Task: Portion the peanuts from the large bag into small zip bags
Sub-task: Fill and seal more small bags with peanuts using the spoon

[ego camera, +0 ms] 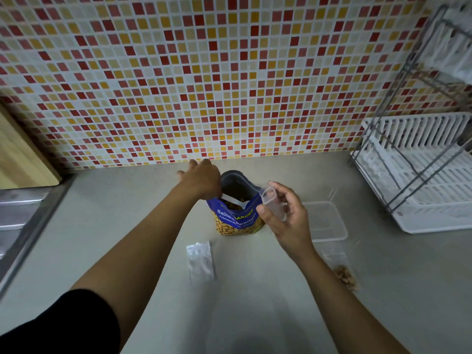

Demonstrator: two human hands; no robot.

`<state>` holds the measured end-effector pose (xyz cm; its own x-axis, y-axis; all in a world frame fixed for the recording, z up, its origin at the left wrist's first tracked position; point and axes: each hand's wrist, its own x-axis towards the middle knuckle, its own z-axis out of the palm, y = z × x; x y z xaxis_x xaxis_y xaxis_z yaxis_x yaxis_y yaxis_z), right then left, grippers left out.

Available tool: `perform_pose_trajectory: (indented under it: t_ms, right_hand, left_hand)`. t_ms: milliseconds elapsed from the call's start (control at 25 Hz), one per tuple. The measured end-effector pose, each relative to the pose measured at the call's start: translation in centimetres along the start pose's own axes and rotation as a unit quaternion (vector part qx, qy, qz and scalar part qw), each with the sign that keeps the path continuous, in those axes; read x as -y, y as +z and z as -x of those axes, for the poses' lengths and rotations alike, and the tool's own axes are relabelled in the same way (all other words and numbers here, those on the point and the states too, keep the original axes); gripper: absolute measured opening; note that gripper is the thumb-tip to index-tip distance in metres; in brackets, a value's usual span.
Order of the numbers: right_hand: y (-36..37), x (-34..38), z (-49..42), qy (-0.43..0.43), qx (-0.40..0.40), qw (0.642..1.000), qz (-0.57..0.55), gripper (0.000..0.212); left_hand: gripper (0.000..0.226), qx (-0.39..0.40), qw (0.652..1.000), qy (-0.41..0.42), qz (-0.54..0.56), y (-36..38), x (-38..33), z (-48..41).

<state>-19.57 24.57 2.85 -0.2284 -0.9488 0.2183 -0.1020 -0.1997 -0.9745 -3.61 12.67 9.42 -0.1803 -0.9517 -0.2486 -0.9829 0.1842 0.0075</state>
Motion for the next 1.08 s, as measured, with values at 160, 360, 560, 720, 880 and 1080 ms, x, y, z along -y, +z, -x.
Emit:
perform_pose_trajectory:
  t_ms: [160, 360, 560, 720, 880, 1080]
  right_hand:
    - [0.1, -0.4, -1.4, -0.008, -0.017, 1.0, 0.0, 0.052]
    - [0.4, -1.0, -2.9, 0.003, -0.018, 1.0, -0.008, 0.051]
    - [1.5, -2.1, -3.5, 0.03, 0.0, 0.998, -0.048, 0.05]
    - [1.6, -2.5, -3.5, 0.034, 0.008, 0.998, -0.045, 0.049]
    - [1.3, -2.2, -3.7, 0.039, 0.023, 0.998, -0.037, 0.048]
    - [1.3, -2.0, -3.4, 0.042, 0.033, 0.998, -0.027, 0.05]
  left_hand:
    - [0.018, -0.06, 0.978, 0.103, 0.173, -1.3, -0.5, -0.3]
    - [0.013, -0.164, 0.956, 0.128, 0.206, -1.7, -0.5, 0.0]
    - [0.026, -0.12, 0.986, 0.092, 0.074, 1.4, -0.7, 0.3]
    - [0.024, -0.1, 0.987, 0.003, 0.124, 2.1, -1.5, -0.1]
    - [0.025, -0.092, 0.985, -0.044, 0.14, 2.2, -1.3, 0.0]
    - [0.021, -0.089, 0.966, -0.103, 0.22, 2.0, -0.4, 0.7]
